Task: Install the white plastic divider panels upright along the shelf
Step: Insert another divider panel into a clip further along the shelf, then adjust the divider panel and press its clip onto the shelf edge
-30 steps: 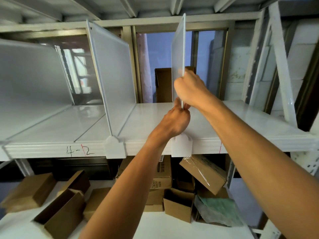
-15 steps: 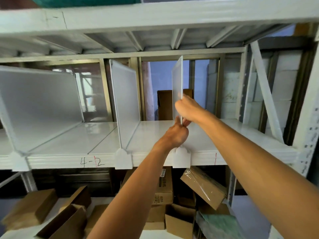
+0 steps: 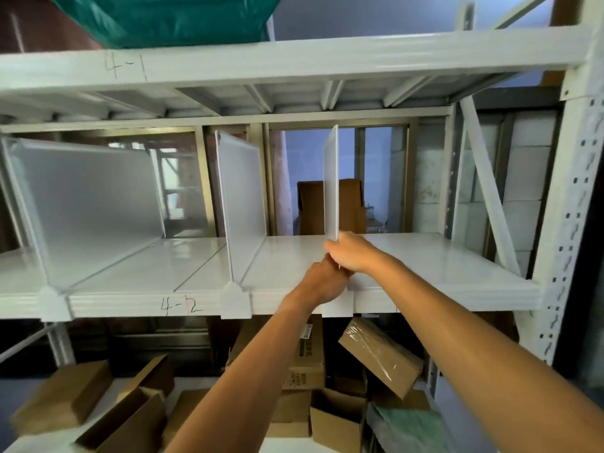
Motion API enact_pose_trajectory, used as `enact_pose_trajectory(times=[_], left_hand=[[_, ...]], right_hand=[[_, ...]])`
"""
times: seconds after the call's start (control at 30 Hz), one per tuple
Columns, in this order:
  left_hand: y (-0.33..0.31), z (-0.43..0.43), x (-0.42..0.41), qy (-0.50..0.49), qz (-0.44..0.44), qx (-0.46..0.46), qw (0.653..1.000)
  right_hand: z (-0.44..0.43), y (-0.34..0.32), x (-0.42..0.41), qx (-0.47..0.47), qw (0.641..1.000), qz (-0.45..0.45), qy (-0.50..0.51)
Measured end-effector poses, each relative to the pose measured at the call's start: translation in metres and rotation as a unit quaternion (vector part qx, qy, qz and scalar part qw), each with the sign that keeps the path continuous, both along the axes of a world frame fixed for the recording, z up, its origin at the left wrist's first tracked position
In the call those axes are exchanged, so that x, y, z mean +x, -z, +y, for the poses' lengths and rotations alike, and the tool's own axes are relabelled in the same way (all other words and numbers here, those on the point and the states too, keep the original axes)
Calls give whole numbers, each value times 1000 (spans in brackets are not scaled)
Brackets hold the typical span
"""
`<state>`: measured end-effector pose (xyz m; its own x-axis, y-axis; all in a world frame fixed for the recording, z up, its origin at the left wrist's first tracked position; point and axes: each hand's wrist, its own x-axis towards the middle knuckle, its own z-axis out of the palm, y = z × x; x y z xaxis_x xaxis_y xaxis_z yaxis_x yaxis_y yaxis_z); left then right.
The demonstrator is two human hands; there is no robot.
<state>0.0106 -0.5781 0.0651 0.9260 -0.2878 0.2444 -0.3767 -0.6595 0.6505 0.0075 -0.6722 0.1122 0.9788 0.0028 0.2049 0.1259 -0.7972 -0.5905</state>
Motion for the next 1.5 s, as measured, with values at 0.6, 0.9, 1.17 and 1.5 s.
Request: enact_pose_trajectory(times=[0.6,0.9,1.17,1.5], left_hand=[[10,180,-88,-148,-81,-159,973],[33,368,-140,-224,-55,-129,965],[81,497,-156,-299,-41,-77,950],[89,544,-129,-294,-19,-80,952]], right_hand=[[113,95,-56,96,929,-326,-145],[260,94,-76,-3,964,-156,-216],[344,111,-77,-30,972,-134,-192],[396,106,-36,-107,958,-172,-202]])
